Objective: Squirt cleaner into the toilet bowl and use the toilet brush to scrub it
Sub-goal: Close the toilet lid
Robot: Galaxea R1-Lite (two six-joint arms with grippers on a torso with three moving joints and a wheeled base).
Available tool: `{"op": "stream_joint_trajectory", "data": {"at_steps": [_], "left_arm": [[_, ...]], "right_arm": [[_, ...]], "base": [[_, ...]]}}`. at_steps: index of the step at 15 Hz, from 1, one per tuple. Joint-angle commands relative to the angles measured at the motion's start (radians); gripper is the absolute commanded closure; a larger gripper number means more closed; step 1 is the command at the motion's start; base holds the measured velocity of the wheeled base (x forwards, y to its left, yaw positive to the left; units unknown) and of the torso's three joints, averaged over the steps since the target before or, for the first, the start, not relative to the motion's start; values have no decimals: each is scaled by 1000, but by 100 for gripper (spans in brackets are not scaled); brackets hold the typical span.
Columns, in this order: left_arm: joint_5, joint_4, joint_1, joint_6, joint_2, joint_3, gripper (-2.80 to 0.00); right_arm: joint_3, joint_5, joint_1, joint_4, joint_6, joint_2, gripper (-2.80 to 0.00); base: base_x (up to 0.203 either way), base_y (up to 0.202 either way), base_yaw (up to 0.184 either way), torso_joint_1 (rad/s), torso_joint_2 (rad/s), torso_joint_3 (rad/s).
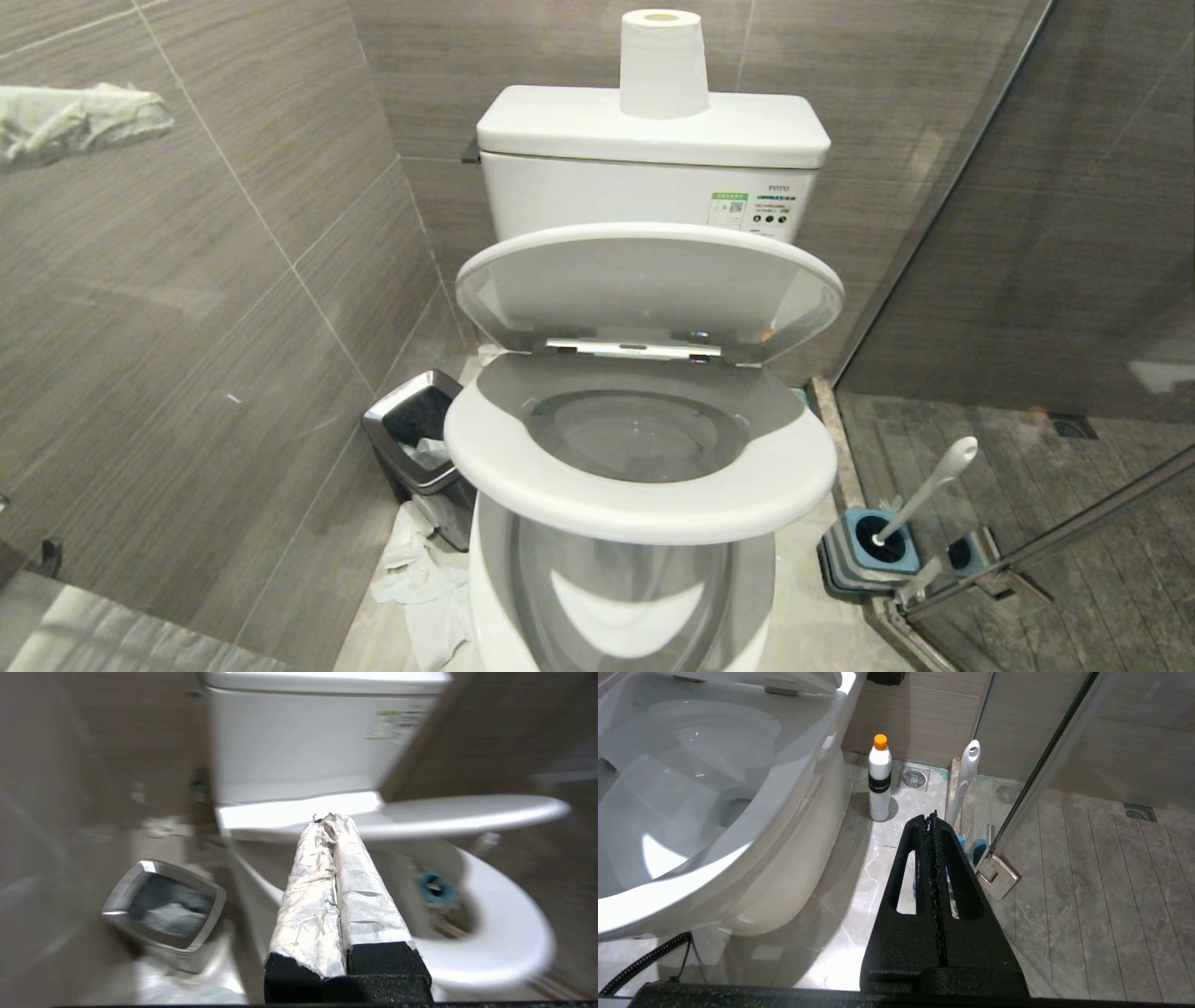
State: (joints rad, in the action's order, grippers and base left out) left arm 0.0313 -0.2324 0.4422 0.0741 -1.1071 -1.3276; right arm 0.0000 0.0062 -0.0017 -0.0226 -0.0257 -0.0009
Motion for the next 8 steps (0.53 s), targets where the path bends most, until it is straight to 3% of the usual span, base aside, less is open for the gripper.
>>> {"op": "stream_joint_trajectory", "data": {"at_steps": [1, 2, 3, 6, 8], "left_arm": [[-219, -3, 75, -53, -95, -68, 0], [-322, 2, 128, -87, -134, -98, 0], [-358, 2, 153, -125, -164, -116, 0], [-374, -7, 169, -283, -221, -138, 0], [-382, -46, 228, -298, -258, -159, 0]], "right_arm": [[12, 0, 0, 0, 0, -1, 0], [12, 1, 0, 0, 0, -1, 0], [12, 0, 0, 0, 0, -1, 0], [12, 0, 0, 0, 0, -1, 0], [12, 0, 0, 0, 0, -1, 0]], "base": [[0, 0, 0, 0, 0, 0], [0, 0, 0, 0, 0, 0], [0, 0, 0, 0, 0, 0], [0, 0, 0, 0, 0, 0], [0, 0, 0, 0, 0, 0]]}}
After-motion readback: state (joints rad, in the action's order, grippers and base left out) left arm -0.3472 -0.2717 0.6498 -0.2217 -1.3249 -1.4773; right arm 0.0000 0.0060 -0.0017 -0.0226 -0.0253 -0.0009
